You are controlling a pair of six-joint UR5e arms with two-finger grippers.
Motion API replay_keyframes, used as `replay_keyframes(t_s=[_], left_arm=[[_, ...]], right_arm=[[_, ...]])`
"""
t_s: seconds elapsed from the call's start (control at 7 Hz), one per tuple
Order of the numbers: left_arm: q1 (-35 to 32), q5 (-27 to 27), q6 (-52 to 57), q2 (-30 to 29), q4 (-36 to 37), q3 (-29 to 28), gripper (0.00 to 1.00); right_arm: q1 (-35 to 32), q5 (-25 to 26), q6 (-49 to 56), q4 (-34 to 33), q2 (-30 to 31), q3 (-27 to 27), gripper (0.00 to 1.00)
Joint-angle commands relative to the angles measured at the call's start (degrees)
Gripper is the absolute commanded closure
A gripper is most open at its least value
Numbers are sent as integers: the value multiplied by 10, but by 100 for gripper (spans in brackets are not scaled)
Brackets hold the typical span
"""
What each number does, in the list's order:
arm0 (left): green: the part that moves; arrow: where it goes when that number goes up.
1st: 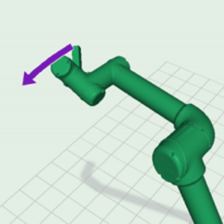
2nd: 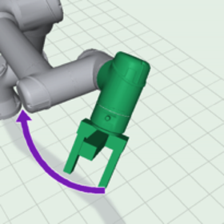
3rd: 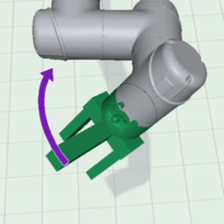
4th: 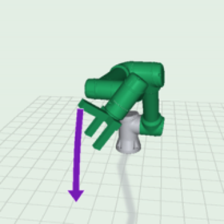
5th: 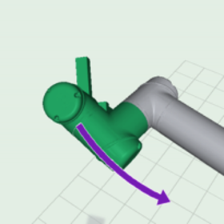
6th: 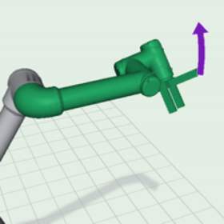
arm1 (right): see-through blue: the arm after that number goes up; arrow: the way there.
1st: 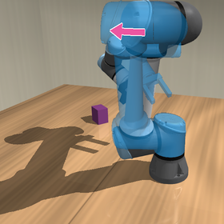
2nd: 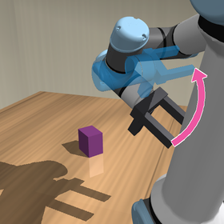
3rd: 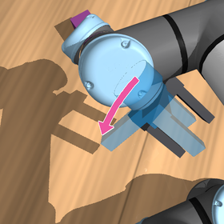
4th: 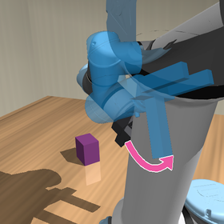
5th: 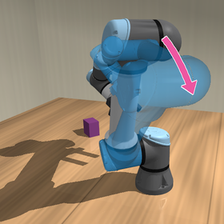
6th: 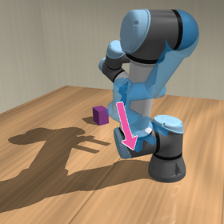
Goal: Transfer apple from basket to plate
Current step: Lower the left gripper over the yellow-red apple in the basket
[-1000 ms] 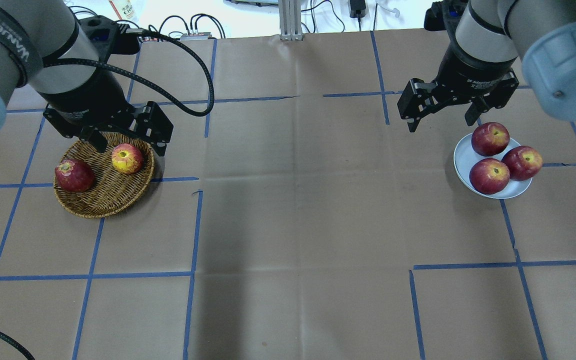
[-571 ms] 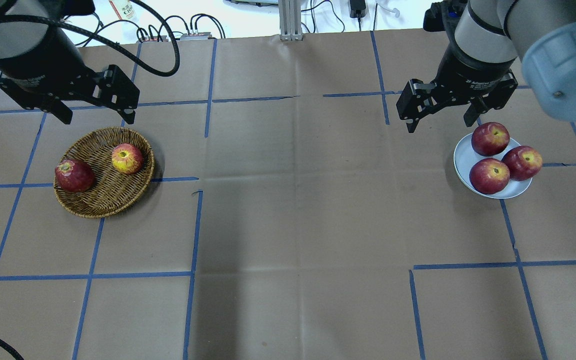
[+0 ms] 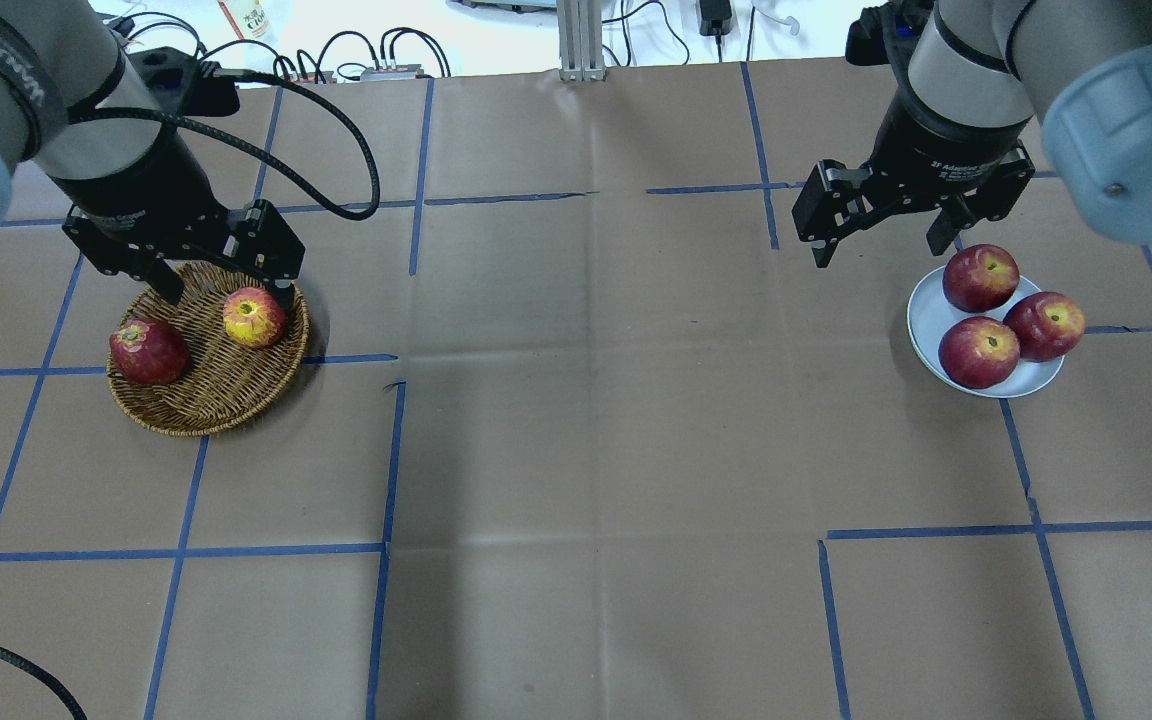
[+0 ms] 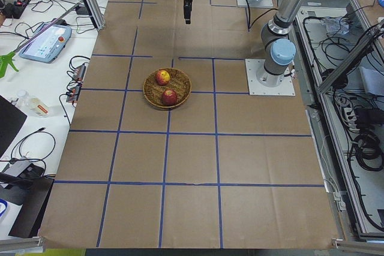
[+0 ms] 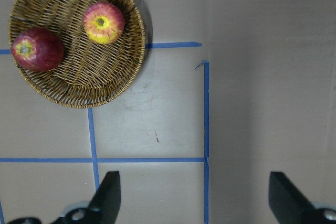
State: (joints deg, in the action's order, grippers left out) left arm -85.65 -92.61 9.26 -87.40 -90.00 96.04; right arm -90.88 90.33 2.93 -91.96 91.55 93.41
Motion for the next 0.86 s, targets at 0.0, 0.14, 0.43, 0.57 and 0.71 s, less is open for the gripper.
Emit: replay_keyframes(t_s=[0.0, 0.14, 0.43, 0.57, 0.71], left_arm=[[48, -26, 71, -43, 73, 41, 0], [84, -26, 128, -86, 126, 42, 0], [117, -23, 177, -183, 254, 44, 0], [119, -20, 177, -206, 272, 43, 0], [119, -20, 177, -220, 276, 36, 0]], right_arm=[[0, -1, 0, -1, 0, -1, 0], [0, -1, 0, 0, 0, 0, 0], [0, -1, 1, 2, 0, 0, 0], [0, -1, 0, 2, 0, 0, 0], [0, -1, 0, 2, 0, 0, 0]])
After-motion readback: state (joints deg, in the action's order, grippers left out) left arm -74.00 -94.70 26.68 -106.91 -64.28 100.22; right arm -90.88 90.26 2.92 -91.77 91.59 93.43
